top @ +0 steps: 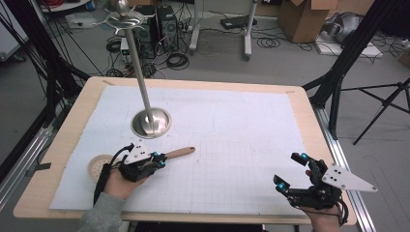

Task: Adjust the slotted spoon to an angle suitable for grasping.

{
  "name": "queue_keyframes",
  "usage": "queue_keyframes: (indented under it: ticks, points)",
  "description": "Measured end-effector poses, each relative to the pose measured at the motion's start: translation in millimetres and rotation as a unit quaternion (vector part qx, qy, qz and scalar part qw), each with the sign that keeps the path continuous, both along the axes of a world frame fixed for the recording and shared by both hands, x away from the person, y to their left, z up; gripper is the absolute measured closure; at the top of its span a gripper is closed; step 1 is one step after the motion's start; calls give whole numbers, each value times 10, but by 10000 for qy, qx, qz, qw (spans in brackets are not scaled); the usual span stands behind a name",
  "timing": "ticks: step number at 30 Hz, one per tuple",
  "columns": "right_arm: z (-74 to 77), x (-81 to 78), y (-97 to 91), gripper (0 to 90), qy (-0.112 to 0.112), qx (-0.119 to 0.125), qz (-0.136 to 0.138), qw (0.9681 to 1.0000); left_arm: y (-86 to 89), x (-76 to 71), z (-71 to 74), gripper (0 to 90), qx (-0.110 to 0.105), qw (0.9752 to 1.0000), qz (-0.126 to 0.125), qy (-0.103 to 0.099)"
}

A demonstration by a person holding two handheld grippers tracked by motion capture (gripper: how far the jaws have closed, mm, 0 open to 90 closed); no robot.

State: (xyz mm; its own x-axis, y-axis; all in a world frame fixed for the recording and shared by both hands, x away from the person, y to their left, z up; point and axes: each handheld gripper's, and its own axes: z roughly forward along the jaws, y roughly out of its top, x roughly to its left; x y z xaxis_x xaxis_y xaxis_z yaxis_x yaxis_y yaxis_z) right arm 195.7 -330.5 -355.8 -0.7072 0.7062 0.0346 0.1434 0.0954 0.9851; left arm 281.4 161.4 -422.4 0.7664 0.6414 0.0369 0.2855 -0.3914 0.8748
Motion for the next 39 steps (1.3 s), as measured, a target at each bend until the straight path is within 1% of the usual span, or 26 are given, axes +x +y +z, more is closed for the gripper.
queue_keyframes:
  ticks: [1,2,3,4,6,8,9,10,11,12,13,14,15,16,17,18,20,21,22,23,25,27,29,30,35,39]
  points:
    - [-3,16,7,78,15,7,27,10000,16,-8,13,726,-44,10000,6,-7]
    - [-3,16,7,78,15,7,27,10000,34,-17,27,726,-65,10000,32,-12]
    - [-4,36,17,79,2,-1,50,10000,70,-33,48,688,-115,9999,43,-53]
    - [-4,36,17,79,2,-1,50,10000,70,-33,48,674,-115,9999,43,-53]
    - [-4,56,37,79,33,6,83,10000,99,-63,64,645,-200,9997,-3,-133]
    - [-4,67,44,78,4,7,95,10000,130,-87,83,626,-195,9995,-18,-228]
    - [-4,82,58,78,13,-2,128,9999,151,-96,96,574,-234,9995,-17,-227]
    - [-4,82,58,78,13,-2,128,9999,165,-101,102,574,-271,9994,-32,-235]
    - [-4,93,71,78,29,2,142,9999,200,-114,111,501,-369,9988,-73,-305]
    - [-4,93,71,78,29,2,142,9999,200,-114,111,453,-369,9988,-73,-305]
    - [-4,103,79,79,18,8,162,9999,219,-119,112,453,-409,9987,-75,-307]
    - [-3,111,88,78,40,15,174,9998,229,-121,112,403,-433,9986,-73,-308]
    - [-2,129,104,78,25,16,205,9998,241,-126,109,360,-426,9986,-52,-318]
    - [-2,129,104,78,25,16,205,9998,247,-128,103,360,-387,9987,-11,-339]
    - [-2,141,114,78,8,14,228,9997,250,-133,97,340,-258,9990,73,-362]
    - [-3,153,124,79,24,2,247,9997,247,-138,91,306,-232,9988,123,-411]
    - [-5,177,140,78,6,-14,277,9996,257,-156,90,248,-222,9981,118,-561]
    - [-6,197,159,79,22,2,309,9995,265,-166,95,193,-266,9978,105,-603]
    - [-6,197,159,79,22,2,309,9995,278,-177,105,193,-289,9974,81,-653]
    - [-4,214,174,79,61,13,329,9994,288,-195,113,167,-356,9970,81,-686]
    - [-5,233,181,78,14,9,334,9994,321,-228,140,153,-467,9961,58,-741]
    - [-5,266,211,79,37,22,389,9992,365,-259,171,122,-585,9950,32,-805]
    - [-6,284,224,79,3,15,419,9991,414,-293,203,122,-674,9940,27,-864]
    - [-7,290,241,78,47,23,433,9990,438,-310,217,122,-716,9937,39,-865]
    - [-12,350,315,78,15,-15,573,9984,526,-362,243,122,-805,9922,155,-935]
    - [-6,379,364,78,16,-9,664,9978,568,-388,254,121,-797,9923,198,-925]
